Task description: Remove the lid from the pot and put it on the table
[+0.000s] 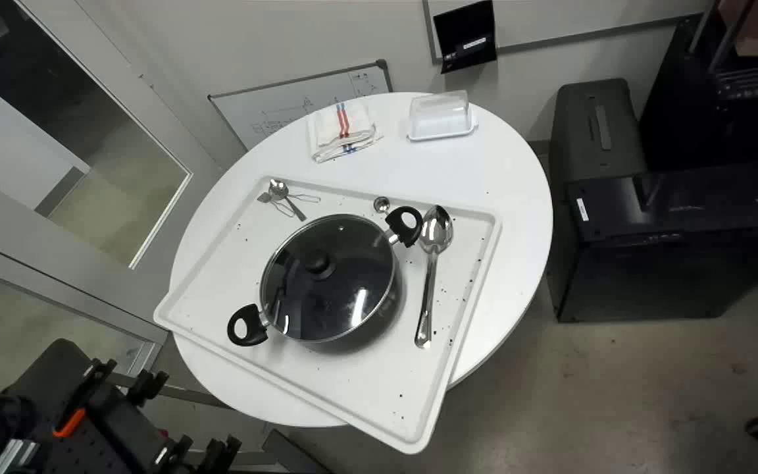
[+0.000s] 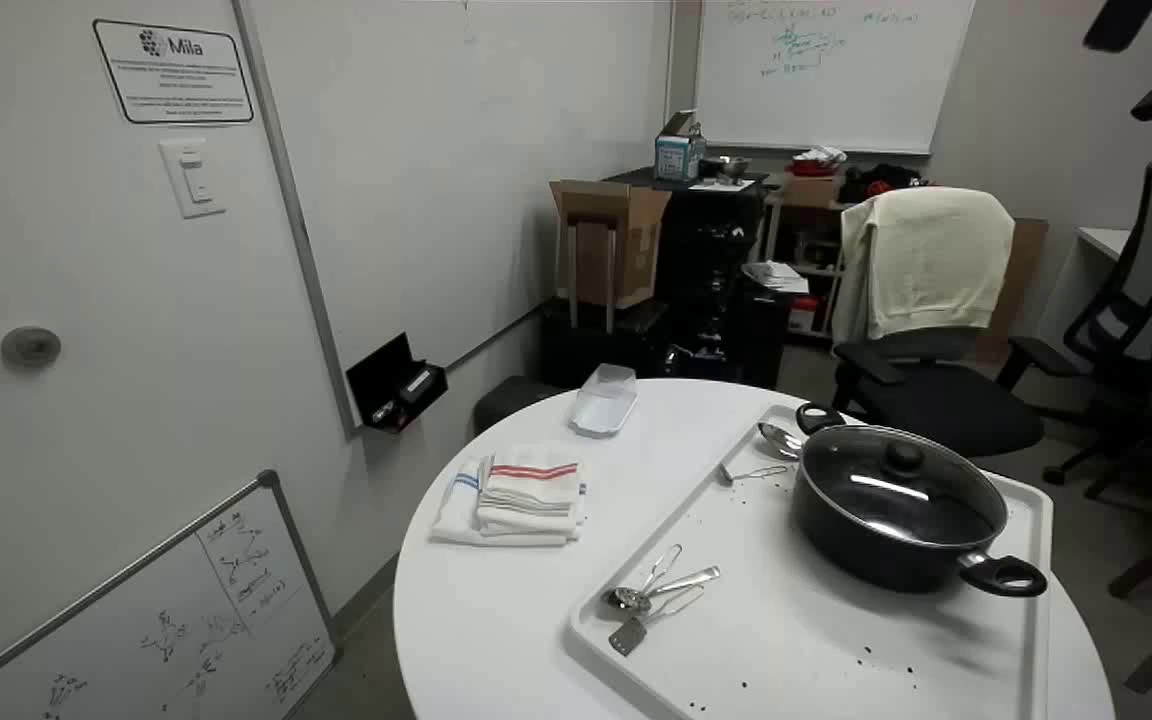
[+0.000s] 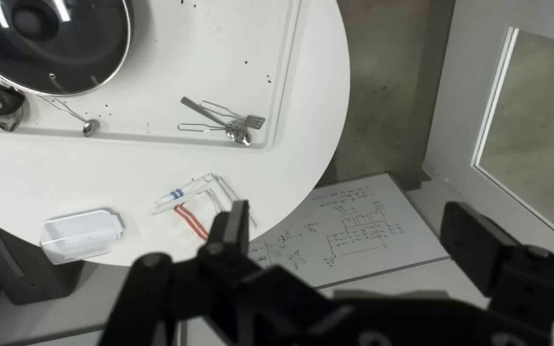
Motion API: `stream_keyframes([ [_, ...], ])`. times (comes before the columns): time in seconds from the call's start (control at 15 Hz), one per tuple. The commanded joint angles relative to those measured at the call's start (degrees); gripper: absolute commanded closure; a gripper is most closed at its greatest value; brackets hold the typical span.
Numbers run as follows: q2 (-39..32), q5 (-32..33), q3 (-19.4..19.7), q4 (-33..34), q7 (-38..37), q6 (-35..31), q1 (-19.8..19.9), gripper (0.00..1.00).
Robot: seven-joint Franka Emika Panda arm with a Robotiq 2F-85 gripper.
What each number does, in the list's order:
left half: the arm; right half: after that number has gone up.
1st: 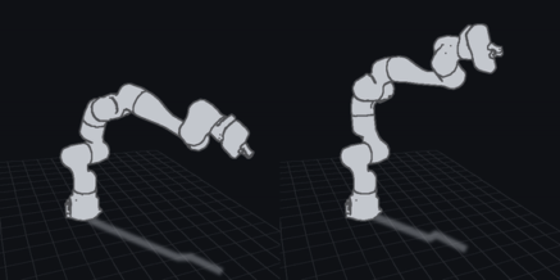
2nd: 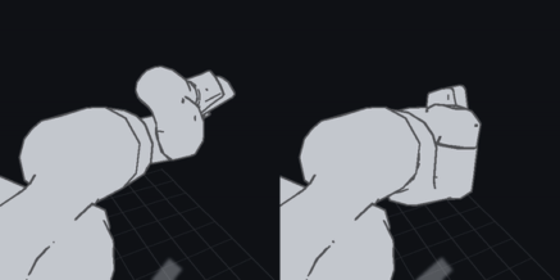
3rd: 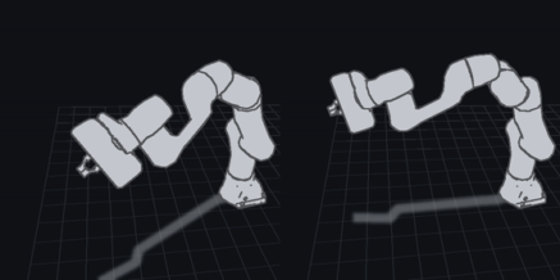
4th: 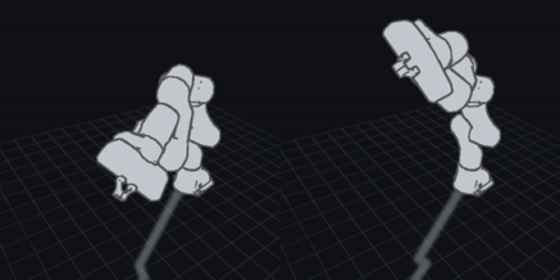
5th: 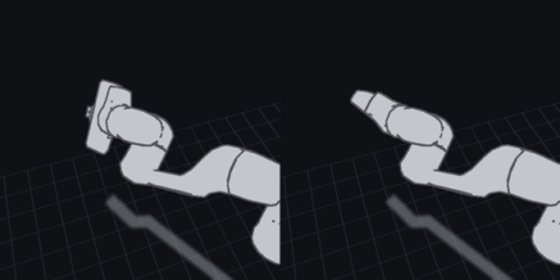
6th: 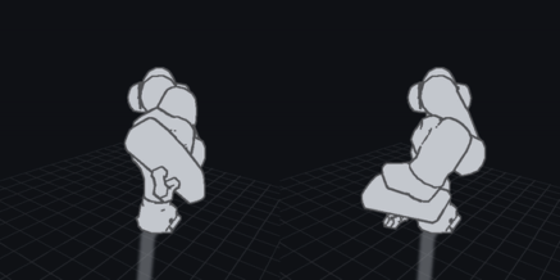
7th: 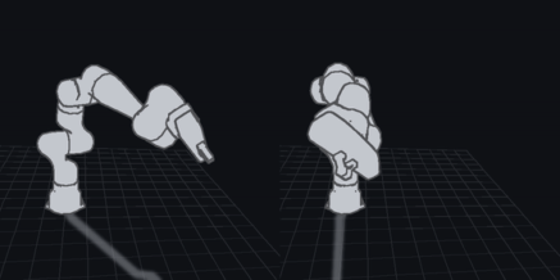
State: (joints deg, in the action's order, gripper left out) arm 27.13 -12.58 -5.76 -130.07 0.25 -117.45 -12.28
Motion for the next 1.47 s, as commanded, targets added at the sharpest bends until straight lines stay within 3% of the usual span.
stream_keyframes([
  [0.0,0.0,-0.3,-0.6,0.2,0.2,0.2,0.7,0.0],
  [0.4,0.0,-0.3,-0.6,0.2,0.2,0.2,0.7,0.0],
  [0.8,-3.1,2.2,-0.5,-1.8,-1.6,-1.7,3.6,0.0],
  [1.4,-12.1,11.5,0.0,-7.8,-11.0,-14.1,11.4,0.0],
])
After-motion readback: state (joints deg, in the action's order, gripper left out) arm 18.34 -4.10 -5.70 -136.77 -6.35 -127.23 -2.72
